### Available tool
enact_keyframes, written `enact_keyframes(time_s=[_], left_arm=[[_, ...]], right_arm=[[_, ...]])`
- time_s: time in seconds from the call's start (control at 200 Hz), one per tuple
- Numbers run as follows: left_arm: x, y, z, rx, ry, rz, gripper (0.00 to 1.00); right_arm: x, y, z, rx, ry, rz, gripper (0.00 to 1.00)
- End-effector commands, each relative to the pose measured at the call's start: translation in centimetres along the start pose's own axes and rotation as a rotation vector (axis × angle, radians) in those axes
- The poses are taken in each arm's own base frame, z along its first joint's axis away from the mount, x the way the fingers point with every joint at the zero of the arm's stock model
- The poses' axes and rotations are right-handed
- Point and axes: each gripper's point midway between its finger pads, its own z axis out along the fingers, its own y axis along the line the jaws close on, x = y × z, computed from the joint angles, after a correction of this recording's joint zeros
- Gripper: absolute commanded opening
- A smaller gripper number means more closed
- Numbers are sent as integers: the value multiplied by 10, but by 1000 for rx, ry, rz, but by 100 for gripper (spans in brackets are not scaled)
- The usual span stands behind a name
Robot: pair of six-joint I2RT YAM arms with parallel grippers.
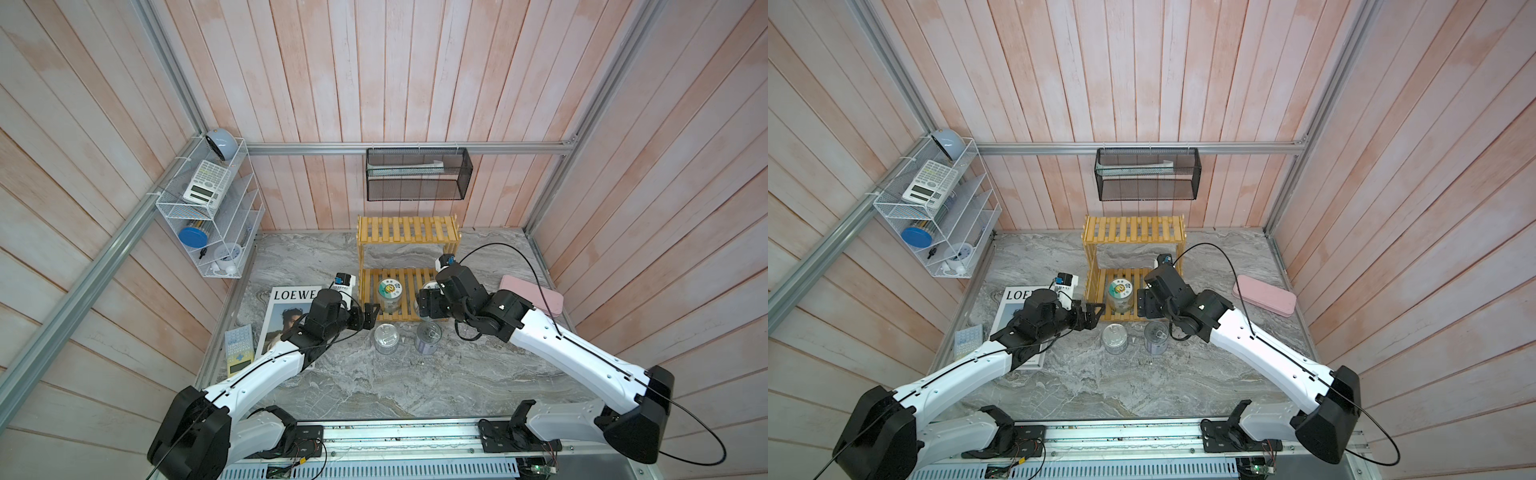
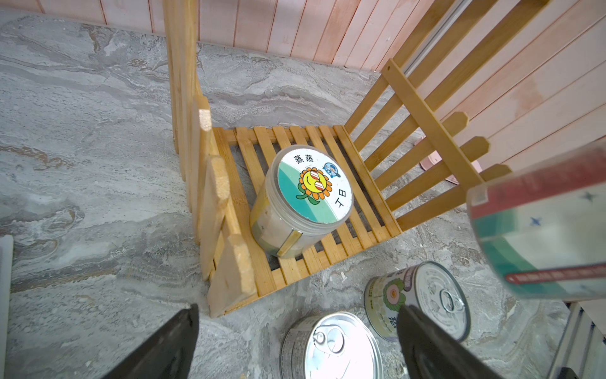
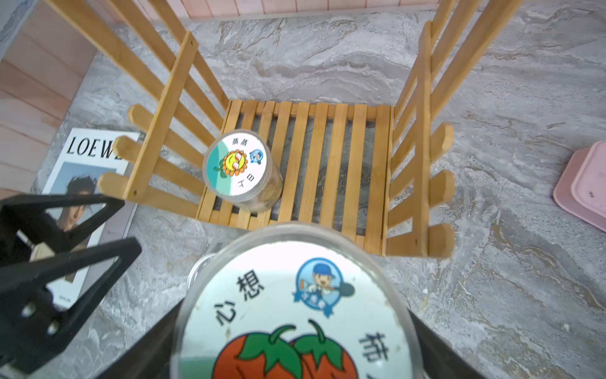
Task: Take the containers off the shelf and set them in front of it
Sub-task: Place the container at the center of the board.
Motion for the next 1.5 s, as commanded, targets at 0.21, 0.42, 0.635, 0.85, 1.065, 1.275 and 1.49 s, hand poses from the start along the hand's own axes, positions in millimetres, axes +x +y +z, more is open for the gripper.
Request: enact_keyframes(time_s=[0.21,0.42,0.635,0.85,1.065,1.275,1.49], left_arm=[[-22,-4,0,-7,-39,29,100],[-26,-5,-1,-14,-43,38,100],[-28,-5,-2,-18,-44,40,100],[-30,-6,-4,-23,-45,46,100],[-31,-6,-3,-26,-48,42,100],[-31,-5,-2,-31,-43,45,100],[-32,-4,-3,-34,-43,47,100]], right_arm=[[63,-4,-38,-23,-7,-136,61],[97,-5,-38,-41,3,-202,62],[125,-2,-21,-46,25,-283,62],[148,2,-4,-75,53,-334,63],[166,5,10,-96,83,-363,63],[177,5,21,-101,97,-370,64],[184,1,29,-77,109,-355,68]])
